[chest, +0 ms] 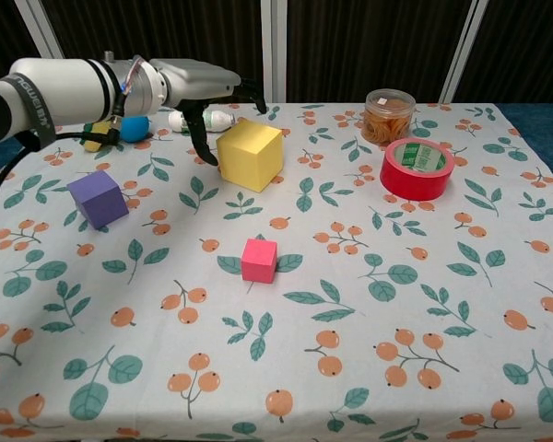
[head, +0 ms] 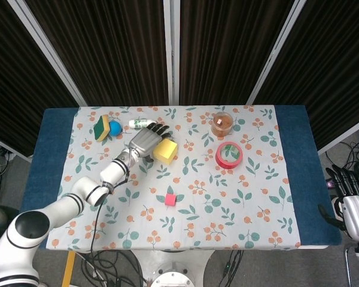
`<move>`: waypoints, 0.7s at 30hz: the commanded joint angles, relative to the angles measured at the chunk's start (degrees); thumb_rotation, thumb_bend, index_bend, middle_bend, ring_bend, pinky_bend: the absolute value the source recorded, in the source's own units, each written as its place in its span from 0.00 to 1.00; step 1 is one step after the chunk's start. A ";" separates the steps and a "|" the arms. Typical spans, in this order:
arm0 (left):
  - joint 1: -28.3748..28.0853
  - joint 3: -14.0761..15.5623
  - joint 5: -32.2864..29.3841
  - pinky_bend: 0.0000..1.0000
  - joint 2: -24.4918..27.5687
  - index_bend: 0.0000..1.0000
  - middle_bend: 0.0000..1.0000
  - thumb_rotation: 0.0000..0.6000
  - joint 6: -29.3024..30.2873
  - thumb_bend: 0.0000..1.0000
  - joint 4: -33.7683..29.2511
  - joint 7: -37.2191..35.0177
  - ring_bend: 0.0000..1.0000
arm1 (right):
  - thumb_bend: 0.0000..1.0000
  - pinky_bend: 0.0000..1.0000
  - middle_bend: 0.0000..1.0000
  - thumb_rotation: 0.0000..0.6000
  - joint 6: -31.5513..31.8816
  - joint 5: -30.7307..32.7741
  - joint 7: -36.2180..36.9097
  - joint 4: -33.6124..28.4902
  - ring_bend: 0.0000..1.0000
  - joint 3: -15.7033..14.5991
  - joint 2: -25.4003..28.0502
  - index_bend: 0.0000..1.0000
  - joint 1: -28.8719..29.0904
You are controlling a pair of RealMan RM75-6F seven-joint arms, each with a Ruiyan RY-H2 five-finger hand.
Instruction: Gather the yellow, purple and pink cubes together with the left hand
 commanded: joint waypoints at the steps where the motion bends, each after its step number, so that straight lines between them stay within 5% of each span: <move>1: -0.98 0.15 -1.03 0.11 -1.96 0.21 0.14 1.00 -0.86 0.16 2.20 -0.11 0.06 | 0.22 0.04 0.04 1.00 -0.11 0.19 0.22 0.02 0.00 0.14 0.12 0.00 0.06; 14: -1.59 -2.67 -6.28 0.12 -8.54 0.47 0.47 1.00 1.21 0.15 8.97 -1.24 0.23 | 0.22 0.04 0.04 1.00 -0.39 0.54 0.56 0.14 0.00 0.23 0.52 0.00 -0.04; 21: 0.68 -5.77 -12.20 0.12 -6.06 0.50 0.51 1.00 3.57 0.15 2.75 3.36 0.25 | 0.22 0.04 0.04 1.00 -0.36 -0.16 0.54 0.08 0.00 0.09 0.35 0.00 0.06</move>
